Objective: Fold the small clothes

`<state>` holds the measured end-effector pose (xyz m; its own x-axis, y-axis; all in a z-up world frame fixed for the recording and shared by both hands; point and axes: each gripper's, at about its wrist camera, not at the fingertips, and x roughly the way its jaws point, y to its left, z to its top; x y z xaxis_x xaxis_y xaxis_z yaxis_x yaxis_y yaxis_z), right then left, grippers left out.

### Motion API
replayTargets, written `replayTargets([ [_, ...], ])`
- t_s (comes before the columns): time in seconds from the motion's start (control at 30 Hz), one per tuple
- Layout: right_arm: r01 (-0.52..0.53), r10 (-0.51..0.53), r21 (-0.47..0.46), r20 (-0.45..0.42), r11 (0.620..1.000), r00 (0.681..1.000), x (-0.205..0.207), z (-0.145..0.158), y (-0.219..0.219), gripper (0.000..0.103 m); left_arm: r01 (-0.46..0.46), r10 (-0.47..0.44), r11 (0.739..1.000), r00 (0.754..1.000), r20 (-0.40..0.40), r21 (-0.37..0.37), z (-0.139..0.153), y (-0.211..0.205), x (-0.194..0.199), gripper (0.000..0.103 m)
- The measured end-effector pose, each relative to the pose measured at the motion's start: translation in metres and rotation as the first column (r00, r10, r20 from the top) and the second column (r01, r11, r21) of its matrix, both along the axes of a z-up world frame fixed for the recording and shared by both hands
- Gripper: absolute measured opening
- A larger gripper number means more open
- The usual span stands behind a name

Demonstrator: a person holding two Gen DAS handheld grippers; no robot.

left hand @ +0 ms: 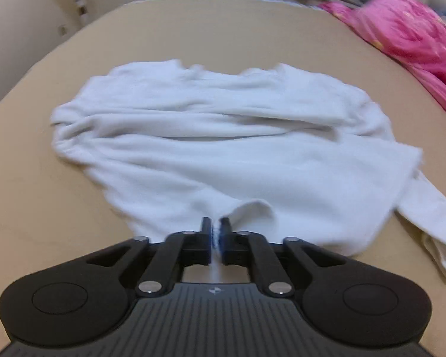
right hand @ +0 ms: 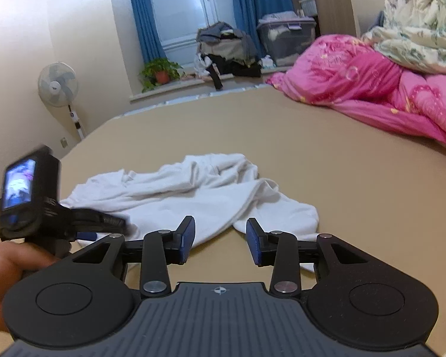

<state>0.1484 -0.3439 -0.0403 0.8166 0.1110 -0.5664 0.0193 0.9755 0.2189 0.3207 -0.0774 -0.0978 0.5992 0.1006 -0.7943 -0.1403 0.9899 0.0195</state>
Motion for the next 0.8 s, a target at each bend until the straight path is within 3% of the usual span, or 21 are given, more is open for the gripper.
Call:
replayTargets([
  [0.07, 0.013, -0.013, 0.013, -0.017, 1.000, 1.000, 0.006, -0.002, -0.008, 0.040, -0.016, 0.018, 1.000, 0.996, 0.085, -0.021, 0.017, 0.036, -0.033, 0.004],
  [0.17, 0.041, -0.040, 0.023, -0.033, 0.999, 0.999, 0.015, -0.004, -0.018, 0.040, -0.048, 0.053, 0.998, 0.989, 0.136, -0.040, 0.039, 0.104, -0.101, 0.004],
  [0.37, 0.085, -0.079, 0.077, -0.086, 0.993, 0.993, 0.029, -0.013, -0.025, 0.040, -0.121, 0.124, 0.992, 0.988, 0.094, -0.037, 0.055, 0.214, -0.217, 0.004],
  [0.43, 0.085, -0.078, 0.066, -0.105, 0.994, 0.991, 0.031, -0.018, -0.023, 0.040, -0.121, 0.123, 0.988, 0.992, 0.007, -0.099, 0.046, 0.239, -0.230, 0.005],
  [0.5, 0.078, -0.071, 0.049, -0.123, 0.996, 0.990, 0.032, -0.022, -0.020, 0.042, -0.134, 0.137, 0.978, 0.991, 0.009, -0.158, 0.041, 0.254, -0.237, 0.009],
  [0.53, 0.070, -0.063, 0.042, -0.139, 0.997, 0.988, 0.034, -0.026, -0.017, 0.044, -0.118, 0.126, 0.982, 0.991, 0.046, -0.151, 0.041, 0.257, -0.239, 0.017],
  [0.57, 0.059, -0.051, 0.044, -0.154, 0.997, 0.987, 0.037, -0.029, -0.015, 0.046, -0.110, 0.121, 0.983, 0.990, 0.069, -0.148, 0.040, 0.260, -0.241, 0.040],
  [0.6, 0.042, -0.032, 0.053, -0.178, 0.998, 0.984, 0.040, -0.034, -0.012, 0.048, -0.100, 0.116, 0.982, 0.989, 0.095, -0.162, 0.038, 0.264, -0.243, 0.052],
  [0.7, 0.011, 0.003, 0.057, -0.244, 0.998, 0.970, 0.050, -0.049, -0.003, 0.050, -0.089, 0.114, 0.970, 0.988, 0.102, -0.228, 0.025, 0.277, -0.239, 0.053],
  [0.8, -0.030, 0.041, 0.042, -0.301, 0.999, 0.953, 0.060, -0.066, 0.010, 0.051, -0.117, 0.128, 0.947, 0.992, 0.018, -0.298, 0.003, 0.283, -0.221, 0.050],
])
